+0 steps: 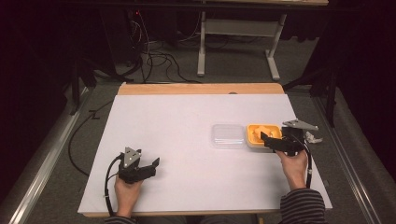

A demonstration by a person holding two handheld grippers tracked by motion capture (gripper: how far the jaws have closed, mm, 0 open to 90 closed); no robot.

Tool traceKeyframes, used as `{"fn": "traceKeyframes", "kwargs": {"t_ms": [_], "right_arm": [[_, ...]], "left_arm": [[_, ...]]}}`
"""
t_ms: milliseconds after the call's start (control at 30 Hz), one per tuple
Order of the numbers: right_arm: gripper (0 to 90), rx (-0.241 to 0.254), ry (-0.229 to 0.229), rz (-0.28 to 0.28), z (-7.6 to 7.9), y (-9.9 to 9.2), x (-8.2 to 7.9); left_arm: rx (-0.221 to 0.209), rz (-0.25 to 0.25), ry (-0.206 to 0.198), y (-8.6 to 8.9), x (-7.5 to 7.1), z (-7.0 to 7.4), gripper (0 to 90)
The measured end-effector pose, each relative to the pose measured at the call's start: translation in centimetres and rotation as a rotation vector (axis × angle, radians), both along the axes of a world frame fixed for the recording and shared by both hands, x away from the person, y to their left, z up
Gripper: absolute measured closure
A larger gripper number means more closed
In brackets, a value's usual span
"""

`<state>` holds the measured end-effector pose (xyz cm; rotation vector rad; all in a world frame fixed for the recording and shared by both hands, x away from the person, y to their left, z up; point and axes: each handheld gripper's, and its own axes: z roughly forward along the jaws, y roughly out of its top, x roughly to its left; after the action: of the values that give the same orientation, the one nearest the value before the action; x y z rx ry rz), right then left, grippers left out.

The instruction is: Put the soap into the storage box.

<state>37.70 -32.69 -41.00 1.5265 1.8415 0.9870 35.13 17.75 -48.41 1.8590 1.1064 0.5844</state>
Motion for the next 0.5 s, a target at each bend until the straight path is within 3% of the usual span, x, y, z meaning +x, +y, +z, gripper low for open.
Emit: {"fn": "traceKeyframes", "kwargs": {"t_ms": [500], "right_arm": [[13.9, 0.000, -0.016, 0.026, -0.1, 0.2, -1.7]], "left_arm": [[-0.002, 0.002, -0.002, 0.0, 0.0, 0.0, 19.5]]}}
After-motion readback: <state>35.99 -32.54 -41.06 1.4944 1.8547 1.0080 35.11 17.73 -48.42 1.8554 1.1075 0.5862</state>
